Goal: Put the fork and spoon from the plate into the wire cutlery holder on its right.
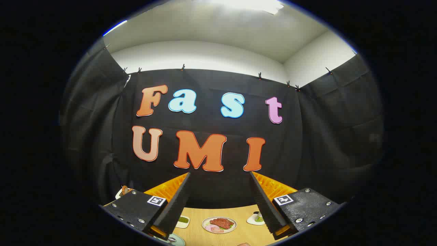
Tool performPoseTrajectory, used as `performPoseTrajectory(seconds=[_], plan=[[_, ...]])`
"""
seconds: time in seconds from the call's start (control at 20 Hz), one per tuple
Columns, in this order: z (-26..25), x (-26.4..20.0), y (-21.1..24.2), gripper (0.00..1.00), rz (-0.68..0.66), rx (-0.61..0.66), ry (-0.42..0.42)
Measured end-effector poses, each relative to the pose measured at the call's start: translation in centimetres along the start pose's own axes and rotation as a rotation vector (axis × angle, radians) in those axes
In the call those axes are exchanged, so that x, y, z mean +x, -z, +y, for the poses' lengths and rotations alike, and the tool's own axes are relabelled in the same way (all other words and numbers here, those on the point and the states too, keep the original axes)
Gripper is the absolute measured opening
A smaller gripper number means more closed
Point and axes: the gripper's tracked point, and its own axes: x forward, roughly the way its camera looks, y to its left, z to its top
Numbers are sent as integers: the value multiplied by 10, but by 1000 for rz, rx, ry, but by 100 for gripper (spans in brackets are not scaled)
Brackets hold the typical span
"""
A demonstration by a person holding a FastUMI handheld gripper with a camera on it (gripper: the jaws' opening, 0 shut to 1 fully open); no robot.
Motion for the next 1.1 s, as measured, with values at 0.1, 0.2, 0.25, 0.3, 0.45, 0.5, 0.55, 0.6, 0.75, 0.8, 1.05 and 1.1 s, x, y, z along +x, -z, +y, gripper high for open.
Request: performPoseTrajectory(seconds=[0.1, 0.2, 0.25, 0.3, 0.45, 0.5, 0.55, 0.6, 0.75, 0.8, 1.05, 1.1], plan=[[-2, 0, 2, 99, 4, 3, 0], [-3, 1, 3, 99, 5, 4, -2], [-4, 1, 4, 99, 8, 6, -3], [-4, 1, 6, 99, 12, 7, -3], [-6, 1, 7, 99, 15, 12, -4], [-6, 3, 7, 99, 14, 12, -3], [-6, 2, 7, 99, 13, 11, -4], [-6, 2, 7, 99, 13, 10, -4], [-3, 3, 11, 99, 20, 10, -9], [-1, 3, 14, 99, 28, 9, -12], [14, 7, 31, 99, 83, 15, -33], [18, 7, 36, 99, 98, 17, -38]])
